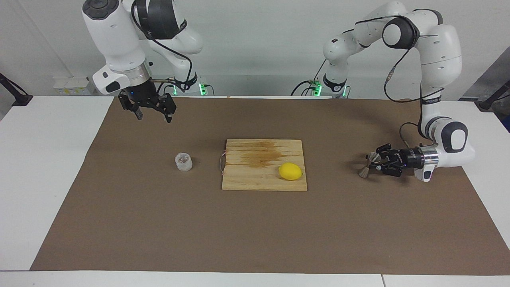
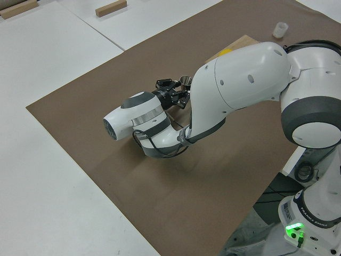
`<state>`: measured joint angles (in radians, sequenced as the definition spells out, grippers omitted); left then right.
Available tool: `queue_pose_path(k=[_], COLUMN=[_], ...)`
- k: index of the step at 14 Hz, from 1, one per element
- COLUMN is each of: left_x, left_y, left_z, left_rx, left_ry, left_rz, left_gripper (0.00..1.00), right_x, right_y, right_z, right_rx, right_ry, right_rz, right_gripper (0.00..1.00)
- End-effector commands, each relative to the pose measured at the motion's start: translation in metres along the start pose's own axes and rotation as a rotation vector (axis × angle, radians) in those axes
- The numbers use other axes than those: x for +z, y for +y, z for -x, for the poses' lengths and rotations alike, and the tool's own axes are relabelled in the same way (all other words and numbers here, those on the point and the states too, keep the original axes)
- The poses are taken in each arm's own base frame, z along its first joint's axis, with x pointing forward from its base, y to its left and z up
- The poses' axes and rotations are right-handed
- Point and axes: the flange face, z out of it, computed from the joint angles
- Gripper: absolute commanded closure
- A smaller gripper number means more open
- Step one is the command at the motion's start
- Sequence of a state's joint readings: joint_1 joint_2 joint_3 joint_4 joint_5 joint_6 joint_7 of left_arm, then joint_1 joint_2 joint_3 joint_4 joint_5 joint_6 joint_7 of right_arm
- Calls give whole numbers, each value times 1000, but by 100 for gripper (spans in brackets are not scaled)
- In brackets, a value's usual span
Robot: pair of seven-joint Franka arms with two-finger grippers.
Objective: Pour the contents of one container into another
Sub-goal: 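Reach the left gripper to the small metal cup and grasp it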
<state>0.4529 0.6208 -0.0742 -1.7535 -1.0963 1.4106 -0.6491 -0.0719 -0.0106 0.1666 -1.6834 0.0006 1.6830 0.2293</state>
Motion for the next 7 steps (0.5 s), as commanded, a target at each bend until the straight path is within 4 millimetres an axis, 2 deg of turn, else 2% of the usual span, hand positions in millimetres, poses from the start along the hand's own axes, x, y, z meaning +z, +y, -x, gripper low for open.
queue_pose_path(k=[1, 3, 7], left_x=[-1, 1, 12], left_y=[-4, -3, 5], left_z=[-8, -6, 9], left_rx=[-2, -1, 10], left_ry=[-54, -87, -134], left_rz=[20, 28, 35], left_gripper=[90, 100, 100], right_x=[-1, -1, -1], right_y=[2, 2, 2], right_z=[4, 4, 4], right_rx=[16, 16, 16], right_ry=[3, 3, 3], right_rz=[0, 0, 0], right_gripper=[0, 0, 0])
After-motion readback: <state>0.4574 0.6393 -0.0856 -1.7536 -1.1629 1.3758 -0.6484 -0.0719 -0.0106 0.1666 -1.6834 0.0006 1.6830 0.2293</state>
